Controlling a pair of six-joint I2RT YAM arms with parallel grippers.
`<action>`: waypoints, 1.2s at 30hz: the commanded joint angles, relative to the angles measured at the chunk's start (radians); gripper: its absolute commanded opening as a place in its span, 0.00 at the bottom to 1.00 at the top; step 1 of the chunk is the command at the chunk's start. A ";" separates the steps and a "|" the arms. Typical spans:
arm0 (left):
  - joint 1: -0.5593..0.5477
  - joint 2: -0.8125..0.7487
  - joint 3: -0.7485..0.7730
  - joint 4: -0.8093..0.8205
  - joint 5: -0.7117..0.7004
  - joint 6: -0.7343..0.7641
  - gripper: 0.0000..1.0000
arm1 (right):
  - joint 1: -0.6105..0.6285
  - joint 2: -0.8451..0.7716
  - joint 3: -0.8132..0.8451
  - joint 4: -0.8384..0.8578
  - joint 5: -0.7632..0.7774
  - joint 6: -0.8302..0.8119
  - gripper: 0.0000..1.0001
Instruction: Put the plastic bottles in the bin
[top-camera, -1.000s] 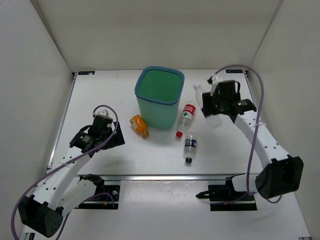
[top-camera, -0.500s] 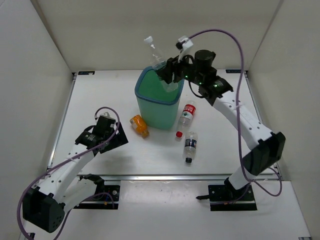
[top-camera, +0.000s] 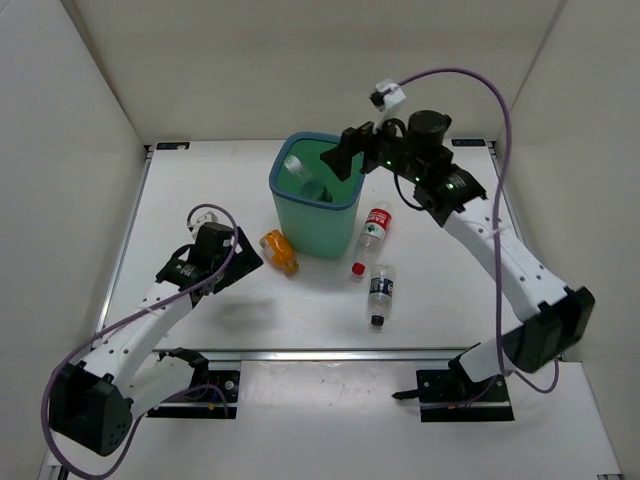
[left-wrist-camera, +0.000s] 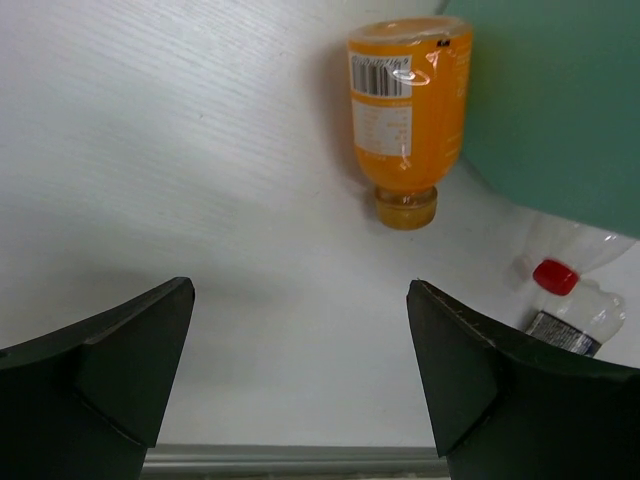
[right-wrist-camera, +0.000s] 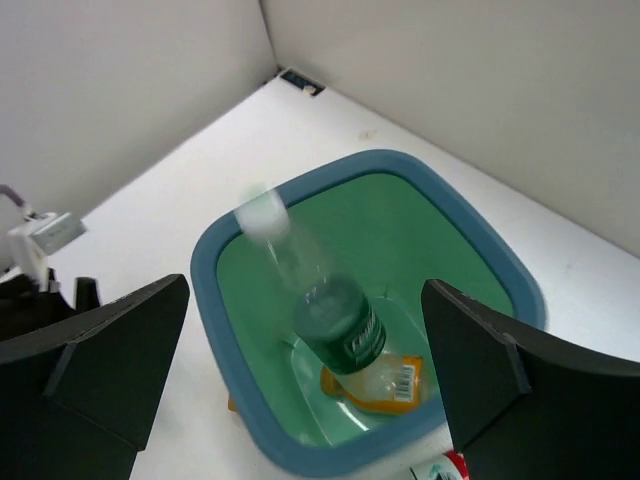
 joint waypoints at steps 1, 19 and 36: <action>-0.013 0.046 -0.001 0.152 -0.016 -0.058 0.99 | -0.033 -0.154 -0.114 0.069 0.058 0.002 0.99; -0.101 0.465 0.135 0.385 -0.220 -0.190 0.98 | -0.517 -0.720 -0.688 -0.320 0.113 0.097 0.99; -0.089 0.242 0.020 0.297 -0.236 -0.241 0.41 | -0.530 -0.808 -0.907 -0.296 0.061 0.220 1.00</action>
